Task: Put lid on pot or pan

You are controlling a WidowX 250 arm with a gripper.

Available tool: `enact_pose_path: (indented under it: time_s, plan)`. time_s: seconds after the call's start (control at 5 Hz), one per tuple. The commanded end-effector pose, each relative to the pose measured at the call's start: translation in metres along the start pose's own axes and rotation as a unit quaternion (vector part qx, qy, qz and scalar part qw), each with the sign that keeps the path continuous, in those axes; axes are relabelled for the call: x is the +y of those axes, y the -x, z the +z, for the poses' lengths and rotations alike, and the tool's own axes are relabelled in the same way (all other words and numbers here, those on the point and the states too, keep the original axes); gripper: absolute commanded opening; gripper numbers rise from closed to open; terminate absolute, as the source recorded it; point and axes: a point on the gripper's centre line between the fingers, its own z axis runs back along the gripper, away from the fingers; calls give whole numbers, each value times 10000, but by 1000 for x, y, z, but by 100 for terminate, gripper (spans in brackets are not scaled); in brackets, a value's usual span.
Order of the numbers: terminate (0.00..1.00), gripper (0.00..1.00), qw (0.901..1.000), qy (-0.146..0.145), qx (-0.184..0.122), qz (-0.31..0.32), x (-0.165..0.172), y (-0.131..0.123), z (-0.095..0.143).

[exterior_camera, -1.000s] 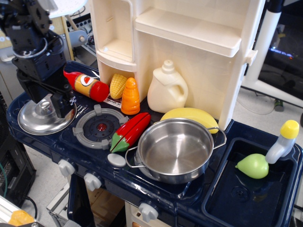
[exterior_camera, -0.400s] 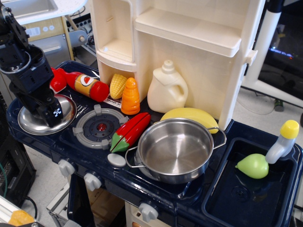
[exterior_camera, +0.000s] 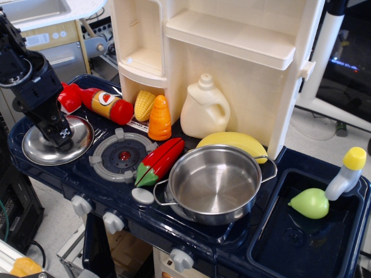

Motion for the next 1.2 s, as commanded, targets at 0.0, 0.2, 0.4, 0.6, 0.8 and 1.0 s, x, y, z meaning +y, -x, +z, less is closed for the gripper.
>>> enact_pose_path:
  time_s: [0.0, 0.2, 0.4, 0.6, 0.8, 1.0]
  plan:
    - [0, 0, 9998, -41, -119, -145, 3, -7, 5]
    - [0, 0, 9993, -273, 222, 150, -9, -13, 27]
    - [0, 0, 9954, -329, 785, 441, -44, -35, 68]
    - [0, 0, 9872, -138, 1041, 1198, -87, -46, 103]
    - [0, 0, 9818, -93, 753, 1739, -137, -49, 114]
    - [0, 0, 9785, -31, 597, 1973, -173, -58, 109]
